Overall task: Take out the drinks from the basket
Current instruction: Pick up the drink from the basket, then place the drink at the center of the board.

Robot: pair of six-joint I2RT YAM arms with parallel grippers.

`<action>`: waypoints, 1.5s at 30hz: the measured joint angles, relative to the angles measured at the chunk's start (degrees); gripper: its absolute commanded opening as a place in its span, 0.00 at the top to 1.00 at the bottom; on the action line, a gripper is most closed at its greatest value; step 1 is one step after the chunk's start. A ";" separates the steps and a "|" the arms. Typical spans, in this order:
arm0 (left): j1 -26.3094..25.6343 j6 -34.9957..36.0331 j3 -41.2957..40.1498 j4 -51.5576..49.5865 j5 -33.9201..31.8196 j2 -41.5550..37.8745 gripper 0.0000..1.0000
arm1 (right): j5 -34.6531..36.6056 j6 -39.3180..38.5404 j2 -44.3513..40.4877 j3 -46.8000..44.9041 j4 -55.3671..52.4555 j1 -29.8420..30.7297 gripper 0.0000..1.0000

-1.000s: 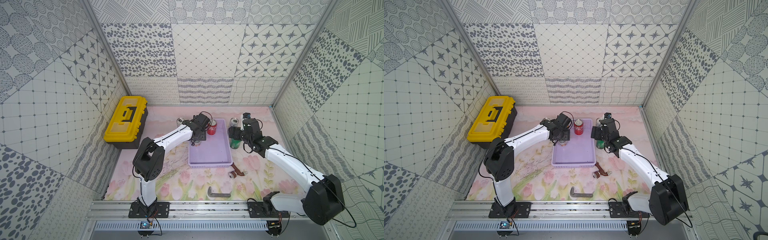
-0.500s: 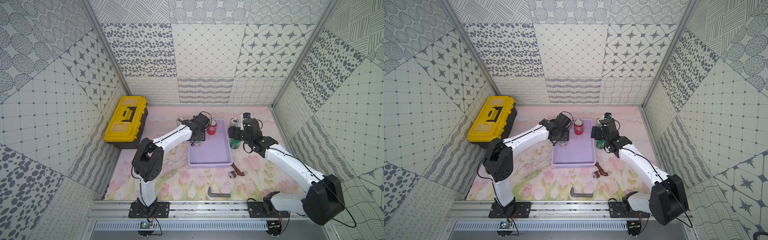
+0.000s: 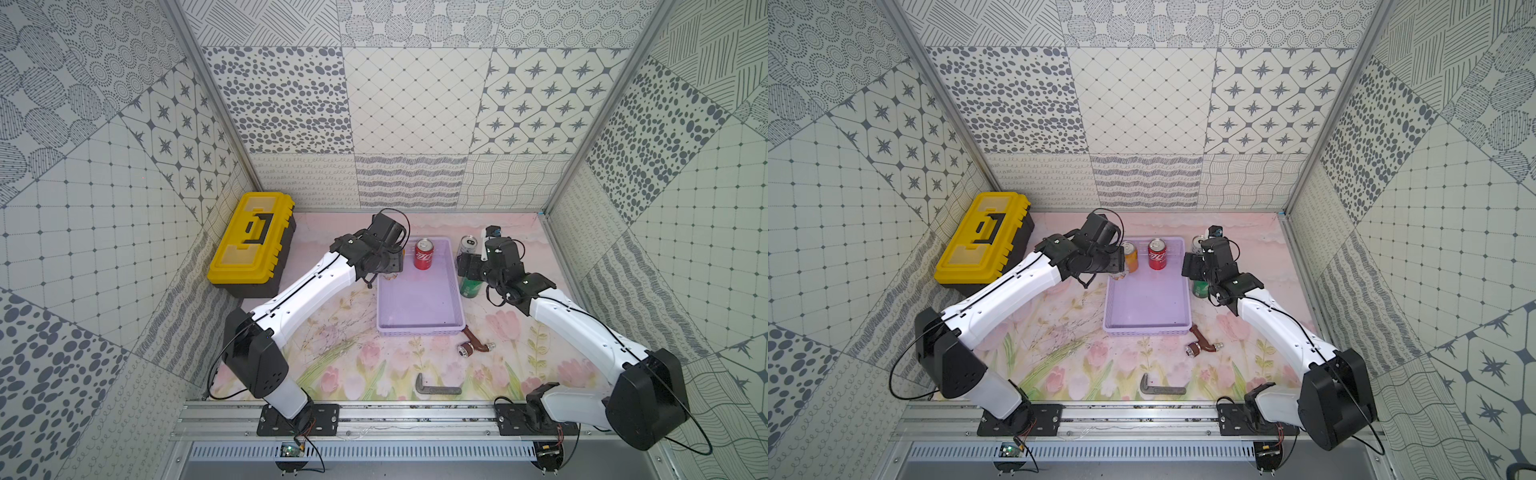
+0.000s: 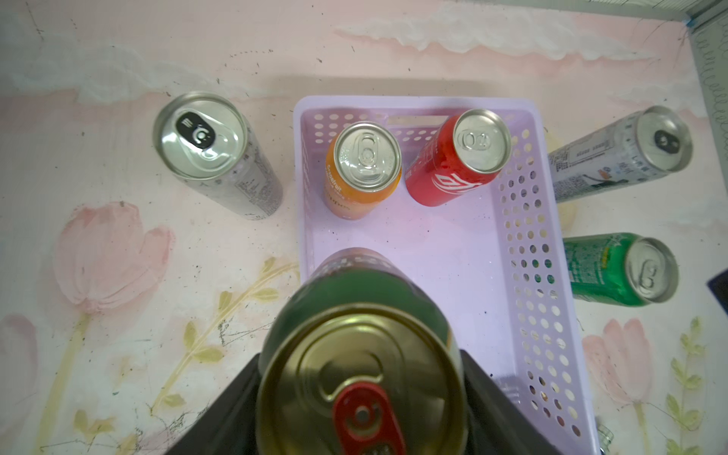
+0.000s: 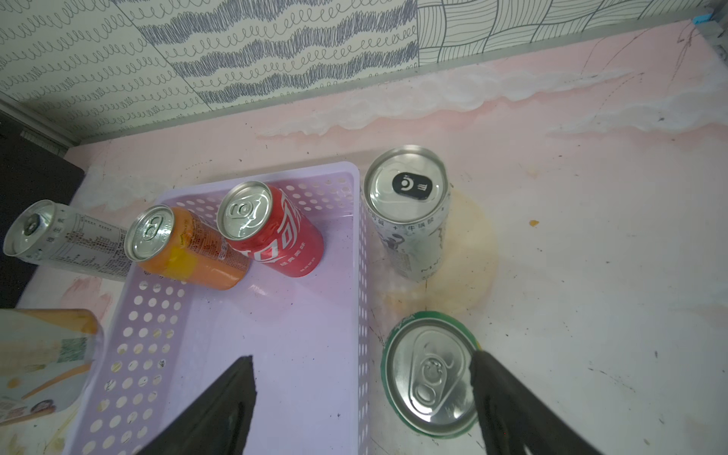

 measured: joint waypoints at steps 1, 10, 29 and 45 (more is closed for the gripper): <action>0.00 0.02 -0.50 -0.31 -0.33 -1.25 0.47 | -0.02 0.04 0.00 0.00 0.02 0.00 0.11; 4.63 -0.72 -10.78 -2.32 -2.71 -10.97 0.48 | -0.07 0.09 0.00 0.00 0.22 0.00 0.11; 9.53 -5.11 -15.32 4.04 -4.61 2.82 0.48 | -0.02 0.09 0.00 0.00 0.22 -0.02 0.11; 10.75 -6.08 -13.46 8.70 -4.61 8.98 0.32 | -0.02 0.07 0.00 -0.02 0.22 -0.20 0.11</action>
